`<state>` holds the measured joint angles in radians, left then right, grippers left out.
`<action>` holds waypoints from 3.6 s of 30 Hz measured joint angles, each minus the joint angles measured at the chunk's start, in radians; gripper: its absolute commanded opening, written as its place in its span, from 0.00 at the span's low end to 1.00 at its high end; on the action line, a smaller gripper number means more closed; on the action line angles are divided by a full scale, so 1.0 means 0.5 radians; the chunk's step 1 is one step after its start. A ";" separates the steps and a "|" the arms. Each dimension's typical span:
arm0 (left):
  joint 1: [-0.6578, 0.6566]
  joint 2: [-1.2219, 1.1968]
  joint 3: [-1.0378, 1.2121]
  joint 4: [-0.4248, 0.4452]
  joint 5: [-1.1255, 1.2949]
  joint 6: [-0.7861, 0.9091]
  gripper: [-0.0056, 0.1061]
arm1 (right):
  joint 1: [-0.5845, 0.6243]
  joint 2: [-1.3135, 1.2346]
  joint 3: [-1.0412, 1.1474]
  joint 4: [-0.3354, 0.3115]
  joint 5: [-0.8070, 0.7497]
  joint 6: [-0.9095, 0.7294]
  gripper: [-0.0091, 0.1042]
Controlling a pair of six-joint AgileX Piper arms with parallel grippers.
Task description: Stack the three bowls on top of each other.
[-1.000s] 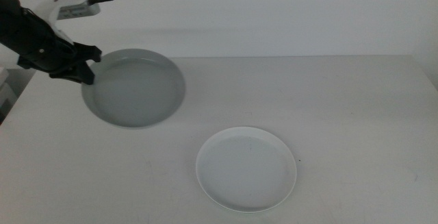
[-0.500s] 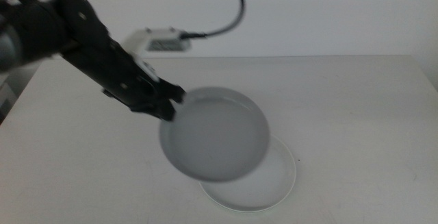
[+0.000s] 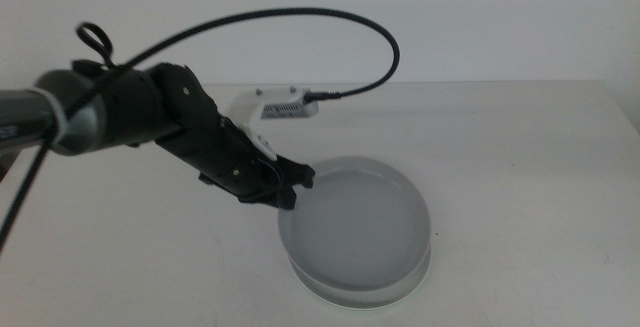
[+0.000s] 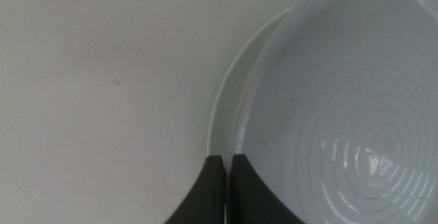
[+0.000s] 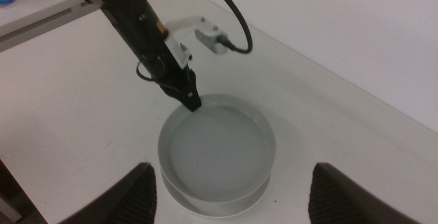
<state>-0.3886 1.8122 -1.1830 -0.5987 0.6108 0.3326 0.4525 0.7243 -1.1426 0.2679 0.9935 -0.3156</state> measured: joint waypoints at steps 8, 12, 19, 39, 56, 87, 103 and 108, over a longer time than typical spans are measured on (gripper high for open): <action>-0.004 0.093 0.000 -0.077 -0.011 0.098 0.36 | 0.000 0.000 0.000 0.000 0.000 0.000 0.58; -0.004 0.093 0.000 -0.078 -0.015 0.127 0.75 | 0.000 0.000 0.000 0.000 0.000 0.000 0.58; -0.004 -0.074 0.000 -0.070 -0.004 0.178 0.96 | 0.000 0.000 0.000 0.000 0.000 0.000 0.58; -0.004 -0.983 -0.136 1.330 0.034 -0.840 0.96 | 0.000 0.000 0.000 -0.004 0.000 0.000 0.58; 0.068 -1.044 -0.142 1.501 0.177 -0.746 0.95 | -0.026 0.257 -0.018 -0.294 -0.201 0.488 0.58; 0.752 -2.679 1.468 0.620 -0.733 -0.070 0.95 | -0.805 -0.727 1.046 -0.205 -0.854 0.150 0.58; 0.752 -2.932 1.985 0.525 -0.733 -0.070 0.95 | -0.805 -1.124 1.798 -0.196 -1.123 0.158 0.58; 0.754 -2.932 2.051 0.525 -0.724 -0.070 0.95 | -0.805 -1.124 1.846 -0.196 -1.086 0.158 0.58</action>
<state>-0.0117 0.3462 -0.1574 -0.3362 0.2489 0.2975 0.0499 0.1624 -0.2195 0.1697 0.4504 -0.2365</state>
